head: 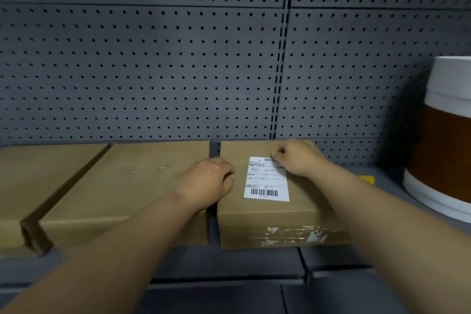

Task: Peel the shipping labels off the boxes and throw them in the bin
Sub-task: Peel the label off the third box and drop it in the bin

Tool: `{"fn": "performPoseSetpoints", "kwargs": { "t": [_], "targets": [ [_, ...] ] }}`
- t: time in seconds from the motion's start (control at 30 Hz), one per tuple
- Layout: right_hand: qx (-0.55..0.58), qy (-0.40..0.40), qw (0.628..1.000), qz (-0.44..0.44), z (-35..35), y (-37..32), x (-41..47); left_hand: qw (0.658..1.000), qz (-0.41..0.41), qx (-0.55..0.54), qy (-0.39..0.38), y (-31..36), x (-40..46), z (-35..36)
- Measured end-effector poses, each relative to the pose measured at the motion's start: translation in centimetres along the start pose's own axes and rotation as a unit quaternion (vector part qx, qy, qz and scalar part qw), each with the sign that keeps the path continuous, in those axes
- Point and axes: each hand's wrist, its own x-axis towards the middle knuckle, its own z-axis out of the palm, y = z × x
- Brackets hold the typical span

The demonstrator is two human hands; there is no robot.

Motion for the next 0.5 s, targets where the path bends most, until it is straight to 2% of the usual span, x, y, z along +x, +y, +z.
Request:
{"fn": "performPoseSetpoints", "kwargs": {
  "t": [0.23, 0.5],
  "targets": [
    [0.004, -0.019, 0.998, -0.065, 1.5, -2.6, 1.6, 1.0, 0.006, -0.012, 0.021, 0.0, 0.0, 0.4],
    [0.007, 0.005, 0.997, -0.072, 2.7, -3.0, 2.3, 1.0, 0.009, 0.005, 0.015, 0.2, -0.1, 0.3]
  ]
}}
